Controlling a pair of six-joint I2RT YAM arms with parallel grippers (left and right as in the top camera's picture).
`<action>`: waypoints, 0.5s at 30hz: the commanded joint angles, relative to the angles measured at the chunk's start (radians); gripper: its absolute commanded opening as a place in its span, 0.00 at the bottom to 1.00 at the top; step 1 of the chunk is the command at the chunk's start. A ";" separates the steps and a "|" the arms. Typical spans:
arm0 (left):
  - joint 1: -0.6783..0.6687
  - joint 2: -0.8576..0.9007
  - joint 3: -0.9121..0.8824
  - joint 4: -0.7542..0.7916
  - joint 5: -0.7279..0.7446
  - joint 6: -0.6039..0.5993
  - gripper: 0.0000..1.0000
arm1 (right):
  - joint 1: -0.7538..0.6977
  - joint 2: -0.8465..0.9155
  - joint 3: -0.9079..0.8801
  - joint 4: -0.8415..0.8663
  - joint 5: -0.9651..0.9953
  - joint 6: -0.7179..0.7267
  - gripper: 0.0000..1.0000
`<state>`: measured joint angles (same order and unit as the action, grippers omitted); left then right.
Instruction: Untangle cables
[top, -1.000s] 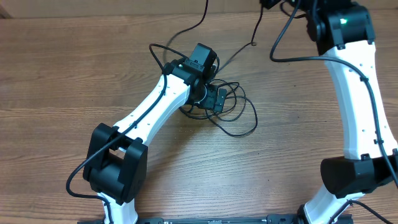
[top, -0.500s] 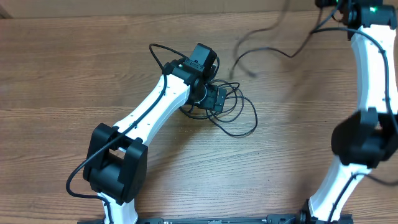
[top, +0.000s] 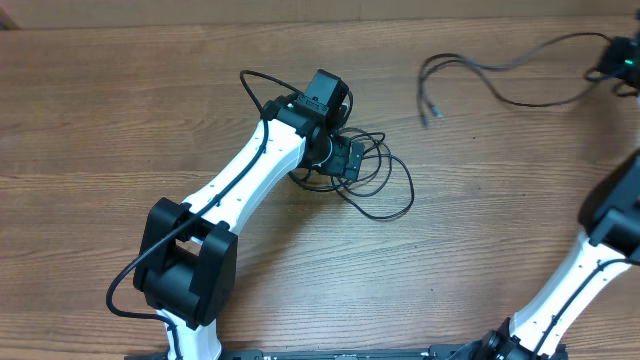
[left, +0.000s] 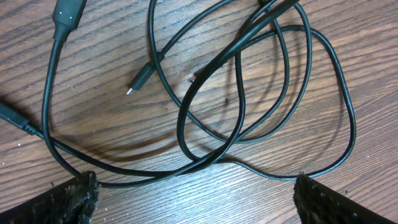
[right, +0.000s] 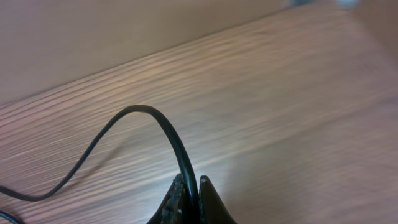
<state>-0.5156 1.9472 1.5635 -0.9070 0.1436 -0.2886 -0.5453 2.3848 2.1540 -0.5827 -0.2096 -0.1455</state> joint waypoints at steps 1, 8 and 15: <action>0.002 0.002 0.002 0.003 0.010 -0.011 1.00 | -0.076 0.002 0.011 0.029 0.007 0.028 0.04; 0.002 0.002 0.002 0.003 0.010 -0.011 1.00 | -0.175 0.002 0.011 0.056 -0.037 0.045 0.55; 0.002 0.002 0.002 0.003 0.010 -0.011 1.00 | -0.187 0.002 0.011 0.066 -0.056 0.114 1.00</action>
<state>-0.5156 1.9472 1.5635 -0.9073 0.1436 -0.2886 -0.7391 2.3848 2.1540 -0.5163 -0.2363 -0.0860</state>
